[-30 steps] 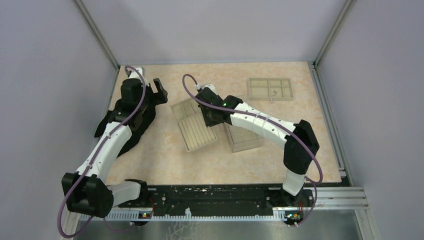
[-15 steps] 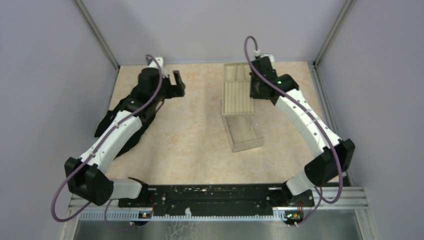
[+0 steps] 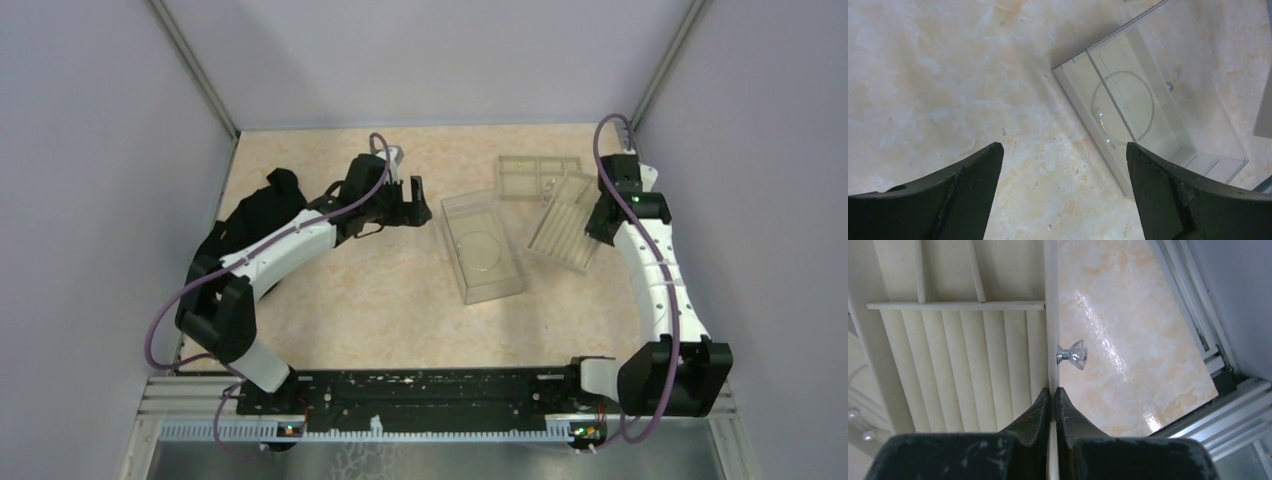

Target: Organize the mixed jewelry

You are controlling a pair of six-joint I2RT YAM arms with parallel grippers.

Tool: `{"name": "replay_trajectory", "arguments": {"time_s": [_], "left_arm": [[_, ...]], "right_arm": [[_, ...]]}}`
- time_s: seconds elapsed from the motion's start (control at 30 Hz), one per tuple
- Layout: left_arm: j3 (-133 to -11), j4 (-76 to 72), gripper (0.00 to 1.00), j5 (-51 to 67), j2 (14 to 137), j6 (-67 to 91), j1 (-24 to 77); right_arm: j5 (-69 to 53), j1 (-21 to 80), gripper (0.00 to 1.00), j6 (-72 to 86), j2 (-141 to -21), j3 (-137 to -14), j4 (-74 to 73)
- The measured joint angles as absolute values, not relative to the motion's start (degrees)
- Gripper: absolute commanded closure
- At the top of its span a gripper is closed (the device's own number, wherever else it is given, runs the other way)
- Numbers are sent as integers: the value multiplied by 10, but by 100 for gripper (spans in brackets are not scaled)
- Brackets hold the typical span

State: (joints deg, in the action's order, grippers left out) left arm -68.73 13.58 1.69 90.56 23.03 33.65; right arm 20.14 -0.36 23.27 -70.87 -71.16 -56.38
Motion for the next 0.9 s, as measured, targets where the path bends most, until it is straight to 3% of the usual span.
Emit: {"name": "replay_trajectory", "arguments": {"time_s": [0.27,0.63,0.9], "left_arm": [[-675,115,1,57,951,253,336],[-659,102,1,83,950,256,334],[-644,94,1,115,935,238,261]], "right_arm": [[182,-17,100,252,-710,-581,-518],[135,-15,100,251,-722,-550,-469],[122,118,100,298,-720,-541,-465]]}}
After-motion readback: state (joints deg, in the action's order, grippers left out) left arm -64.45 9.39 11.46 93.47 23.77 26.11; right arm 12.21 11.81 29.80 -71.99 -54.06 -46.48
